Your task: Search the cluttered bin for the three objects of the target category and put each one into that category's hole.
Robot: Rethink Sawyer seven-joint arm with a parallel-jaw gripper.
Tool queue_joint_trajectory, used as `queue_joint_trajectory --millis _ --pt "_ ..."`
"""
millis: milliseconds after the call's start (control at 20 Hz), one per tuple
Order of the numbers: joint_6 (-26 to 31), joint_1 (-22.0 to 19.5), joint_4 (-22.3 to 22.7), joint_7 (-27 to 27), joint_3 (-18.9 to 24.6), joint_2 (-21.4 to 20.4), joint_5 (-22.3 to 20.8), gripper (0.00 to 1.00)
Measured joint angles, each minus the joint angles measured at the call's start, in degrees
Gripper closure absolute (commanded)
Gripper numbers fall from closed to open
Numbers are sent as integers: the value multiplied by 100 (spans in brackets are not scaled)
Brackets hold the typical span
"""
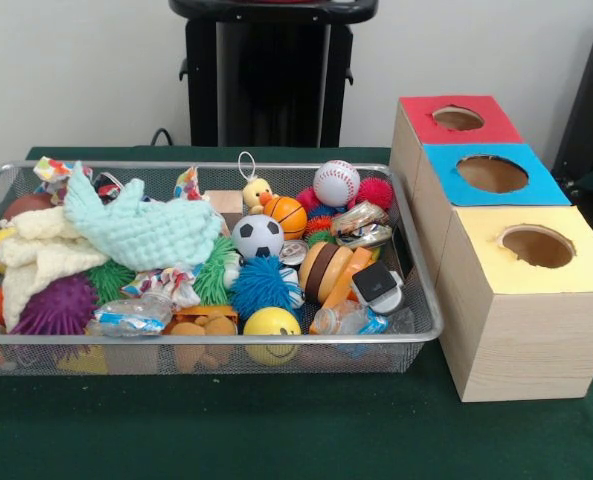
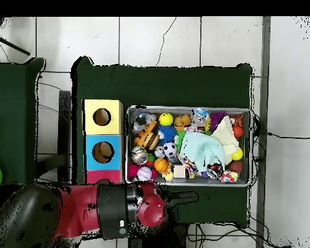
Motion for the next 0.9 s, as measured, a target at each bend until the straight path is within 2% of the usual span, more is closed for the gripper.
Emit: queue_joint_trajectory --millis 250,550,900 --pt "-61 -11 18 0 36 -238 0 100" --pt "-94 -21 11 0 88 -807 16 100" --pt "-94 -174 -203 0 349 -945 231 100"
